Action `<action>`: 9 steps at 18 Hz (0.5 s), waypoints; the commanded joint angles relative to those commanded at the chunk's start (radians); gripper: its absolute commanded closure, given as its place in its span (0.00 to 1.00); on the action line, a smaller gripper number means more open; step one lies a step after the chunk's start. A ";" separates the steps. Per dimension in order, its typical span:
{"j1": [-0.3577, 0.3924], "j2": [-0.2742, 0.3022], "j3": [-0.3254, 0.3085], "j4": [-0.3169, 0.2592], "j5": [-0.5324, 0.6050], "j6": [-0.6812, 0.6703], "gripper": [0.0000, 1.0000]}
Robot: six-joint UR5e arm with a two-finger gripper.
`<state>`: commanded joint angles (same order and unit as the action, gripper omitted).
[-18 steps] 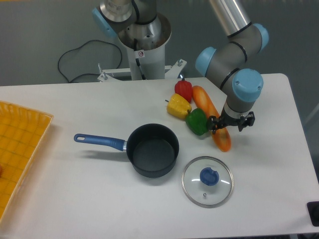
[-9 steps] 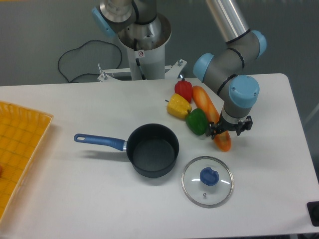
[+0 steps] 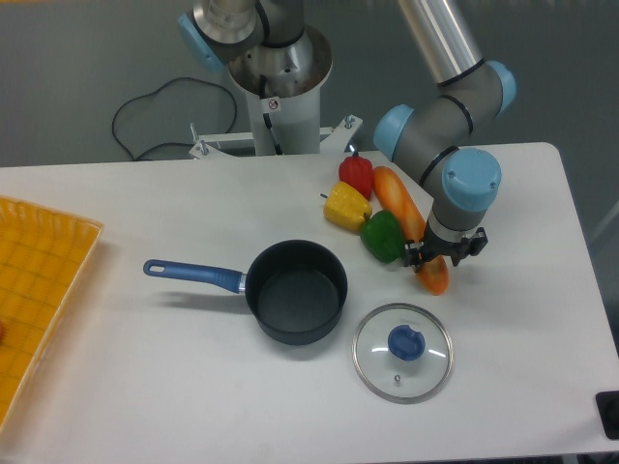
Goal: Pick up the long bread
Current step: 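Lower the gripper around the bread's end and close on it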
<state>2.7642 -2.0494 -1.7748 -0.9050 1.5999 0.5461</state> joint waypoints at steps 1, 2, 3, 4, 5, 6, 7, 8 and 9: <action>0.000 0.000 0.002 0.000 0.000 0.000 0.30; -0.002 -0.003 0.002 0.000 0.002 -0.002 0.31; -0.006 -0.005 0.003 0.000 0.002 -0.002 0.33; -0.006 -0.005 0.003 0.002 0.000 -0.003 0.35; -0.006 -0.006 0.005 0.008 0.000 -0.011 0.38; -0.008 -0.008 0.005 0.020 0.000 -0.021 0.43; -0.009 -0.012 0.006 0.028 0.000 -0.034 0.48; -0.012 -0.017 0.009 0.028 0.000 -0.046 0.53; -0.014 -0.018 0.012 0.029 0.000 -0.058 0.59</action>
<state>2.7504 -2.0678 -1.7626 -0.8759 1.5999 0.4879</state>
